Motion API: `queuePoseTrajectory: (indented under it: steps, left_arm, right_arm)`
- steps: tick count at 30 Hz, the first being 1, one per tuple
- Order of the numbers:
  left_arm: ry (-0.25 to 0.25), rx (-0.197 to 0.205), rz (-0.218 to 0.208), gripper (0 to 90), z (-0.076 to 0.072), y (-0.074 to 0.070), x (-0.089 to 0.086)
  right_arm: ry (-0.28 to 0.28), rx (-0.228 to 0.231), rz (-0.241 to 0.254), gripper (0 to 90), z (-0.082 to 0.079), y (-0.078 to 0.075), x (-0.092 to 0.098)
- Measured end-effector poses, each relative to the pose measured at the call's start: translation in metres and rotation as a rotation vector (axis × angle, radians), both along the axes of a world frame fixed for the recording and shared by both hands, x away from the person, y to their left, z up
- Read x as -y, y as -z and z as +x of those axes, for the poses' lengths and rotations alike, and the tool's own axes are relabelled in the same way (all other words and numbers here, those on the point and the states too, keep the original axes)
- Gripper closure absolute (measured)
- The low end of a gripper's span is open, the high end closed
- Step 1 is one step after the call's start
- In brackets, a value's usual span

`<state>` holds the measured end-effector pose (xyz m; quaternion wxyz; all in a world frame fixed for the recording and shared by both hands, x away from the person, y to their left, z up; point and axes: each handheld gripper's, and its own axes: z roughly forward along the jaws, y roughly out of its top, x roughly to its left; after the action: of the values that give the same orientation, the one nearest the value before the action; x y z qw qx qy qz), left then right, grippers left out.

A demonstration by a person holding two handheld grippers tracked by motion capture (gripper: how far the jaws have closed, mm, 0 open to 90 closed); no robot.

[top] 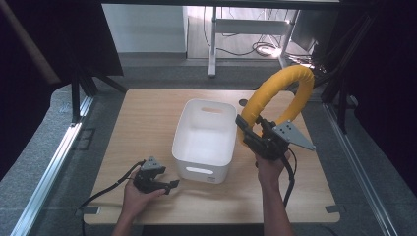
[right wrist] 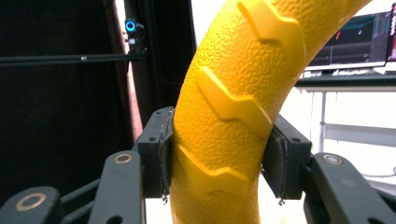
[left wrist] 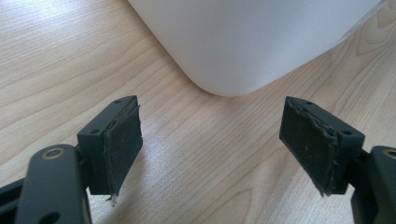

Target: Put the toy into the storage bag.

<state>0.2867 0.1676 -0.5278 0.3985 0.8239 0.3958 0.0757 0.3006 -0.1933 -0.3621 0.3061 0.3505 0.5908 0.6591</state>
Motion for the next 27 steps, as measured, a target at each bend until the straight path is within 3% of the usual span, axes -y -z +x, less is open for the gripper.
queuePoseTrajectory:
  steps: [20, 27]
  left_arm:
    - [0.000, 0.000, -0.008, 21.5, 0.000, 0.000, 0.000]
    - [0.003, -0.002, -0.007, 21.5, 0.000, 0.001, 0.001]
  right_arm:
    - [0.046, 0.115, -0.077, 50.0, -0.009, -0.026, -0.024]
    - [0.028, 0.135, -0.088, 50.0, -0.009, -0.036, -0.032]
